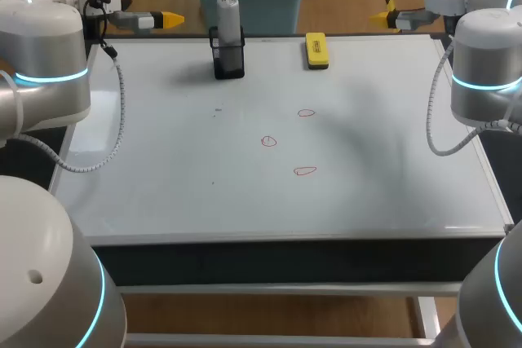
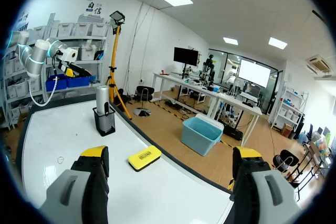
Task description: Pick up the inspection probe, press it on each red-marked spot on the whiteboard one by one, put down the probe, pick up the eraser, and wipe off all the red marks.
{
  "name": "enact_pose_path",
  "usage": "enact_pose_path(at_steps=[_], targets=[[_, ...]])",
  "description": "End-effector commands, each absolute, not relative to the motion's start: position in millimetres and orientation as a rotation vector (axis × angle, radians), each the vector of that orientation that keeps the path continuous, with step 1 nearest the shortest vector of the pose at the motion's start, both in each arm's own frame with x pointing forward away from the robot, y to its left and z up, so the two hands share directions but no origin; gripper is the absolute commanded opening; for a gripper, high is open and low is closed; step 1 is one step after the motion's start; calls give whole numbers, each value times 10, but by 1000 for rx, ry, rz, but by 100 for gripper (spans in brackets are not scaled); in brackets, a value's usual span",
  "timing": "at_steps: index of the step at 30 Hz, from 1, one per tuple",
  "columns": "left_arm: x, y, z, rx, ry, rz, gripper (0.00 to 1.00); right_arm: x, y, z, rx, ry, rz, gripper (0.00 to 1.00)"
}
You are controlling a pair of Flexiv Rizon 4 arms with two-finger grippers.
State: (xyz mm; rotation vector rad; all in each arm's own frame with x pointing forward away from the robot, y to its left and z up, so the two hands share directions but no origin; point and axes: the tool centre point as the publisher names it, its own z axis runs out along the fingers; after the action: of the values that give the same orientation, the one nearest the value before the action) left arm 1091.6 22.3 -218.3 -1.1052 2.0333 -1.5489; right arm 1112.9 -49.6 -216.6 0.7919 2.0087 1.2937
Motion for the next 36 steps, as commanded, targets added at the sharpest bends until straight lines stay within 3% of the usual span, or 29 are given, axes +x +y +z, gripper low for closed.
enact_pose_path(at_steps=[1, 27, 36], targets=[[10914, 225, -2180, -1106, 2035, -1549, 100, 11133, -497, -2165, 792, 2010, 1292, 100], [10914, 225, -2180, -1106, 2035, -1549, 100, 11133, -497, -2165, 792, 2010, 1292, 100], [11013, 41, -2213, -911, 2075, -1631, 100, 11133, -497, -2165, 792, 2010, 1292, 100]])
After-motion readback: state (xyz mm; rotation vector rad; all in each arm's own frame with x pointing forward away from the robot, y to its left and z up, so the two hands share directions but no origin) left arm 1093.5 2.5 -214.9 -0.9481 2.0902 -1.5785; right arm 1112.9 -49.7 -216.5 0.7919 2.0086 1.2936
